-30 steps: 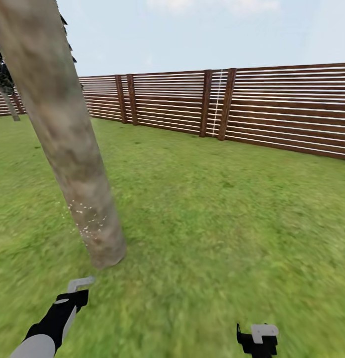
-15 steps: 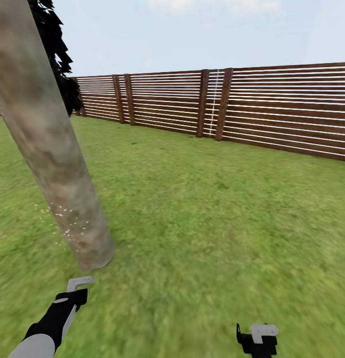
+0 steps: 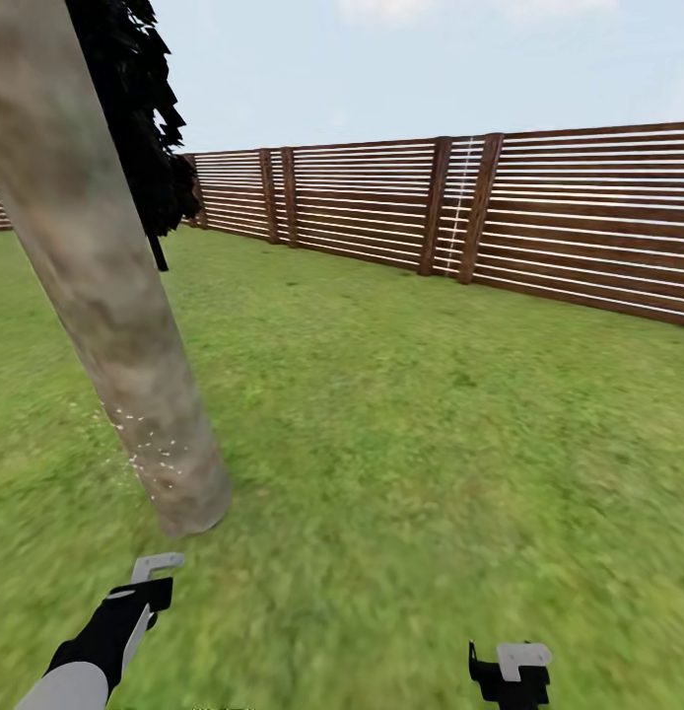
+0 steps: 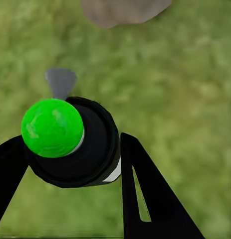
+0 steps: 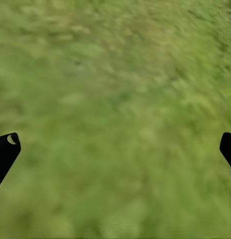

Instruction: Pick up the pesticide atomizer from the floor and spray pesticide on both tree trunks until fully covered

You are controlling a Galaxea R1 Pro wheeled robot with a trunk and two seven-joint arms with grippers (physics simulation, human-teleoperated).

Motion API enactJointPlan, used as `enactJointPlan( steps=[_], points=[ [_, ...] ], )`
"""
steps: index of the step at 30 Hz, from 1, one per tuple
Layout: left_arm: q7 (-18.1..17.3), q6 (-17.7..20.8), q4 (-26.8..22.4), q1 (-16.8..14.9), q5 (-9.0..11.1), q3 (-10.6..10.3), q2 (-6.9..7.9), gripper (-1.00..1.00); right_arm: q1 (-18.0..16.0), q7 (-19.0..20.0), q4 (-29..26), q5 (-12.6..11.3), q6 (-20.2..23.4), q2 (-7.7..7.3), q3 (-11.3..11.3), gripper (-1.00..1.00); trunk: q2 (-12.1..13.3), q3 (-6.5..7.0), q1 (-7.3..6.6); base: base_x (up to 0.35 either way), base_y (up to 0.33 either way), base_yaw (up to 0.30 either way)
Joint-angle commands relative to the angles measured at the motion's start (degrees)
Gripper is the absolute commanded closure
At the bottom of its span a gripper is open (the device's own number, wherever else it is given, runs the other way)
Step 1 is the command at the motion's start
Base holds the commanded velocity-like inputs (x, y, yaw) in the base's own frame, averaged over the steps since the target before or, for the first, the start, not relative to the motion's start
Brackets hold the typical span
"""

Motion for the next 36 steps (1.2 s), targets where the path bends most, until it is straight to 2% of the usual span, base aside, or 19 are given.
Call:
enactJointPlan(
  steps=[1, 11, 15, 23, 26, 36],
  points=[
    [0.0, -0.11, -0.04, 0.0, 0.01, 0.01, 0.0, 1.0, 0.0, 0.0, 0.0, 0.01, 0.0, 0.0, 0.0, -1.0, 0.0, 0.0, 0.0, 0.019, -0.268, 0.149],
    [0.29, -0.48, -0.06, 0.0, 0.36, 0.09, 0.11, 1.0, 0.0, 0.0, 0.0, -0.01, 0.0, 0.01, 0.0, -1.0, 0.0, 0.0, 0.0, 0.002, -0.272, 0.021],
    [0.48, -0.62, 0.01, 0.0, 1.14, 0.03, 0.31, 1.0, 0.0, 0.0, 0.0, 0.02, 0.0, 0.01, 0.0, -1.0, 0.0, 0.0, 0.0, 0.0, -0.273, 0.219],
    [0.52, -3.14, 0.8, 0.0, 1.33, 0.02, 0.1, 1.0, 0.0, 0.08, 0.0, 0.01, 0.0, 0.01, 0.0, -1.0, 0.0, 0.0, 0.0, 0.009, -0.273, 0.275],
    [0.53, -3.2, 0.81, 0.0, 1.34, 0.02, 0.09, 1.0, 0.0, 0.09, 0.0, 0.03, 0.0, 0.01, 0.0, -1.0, 0.0, 0.0, 0.0, 0.191, -0.214, 0.205],
    [0.53, -3.22, 0.81, 0.0, 1.34, 0.02, 0.09, 1.0, 0.0, 0.09, 0.0, 0.03, 0.0, 0.01, 0.0, -1.0, 0.0, 0.0, 0.0, 0.299, -0.094, 0.01]
  ],
)
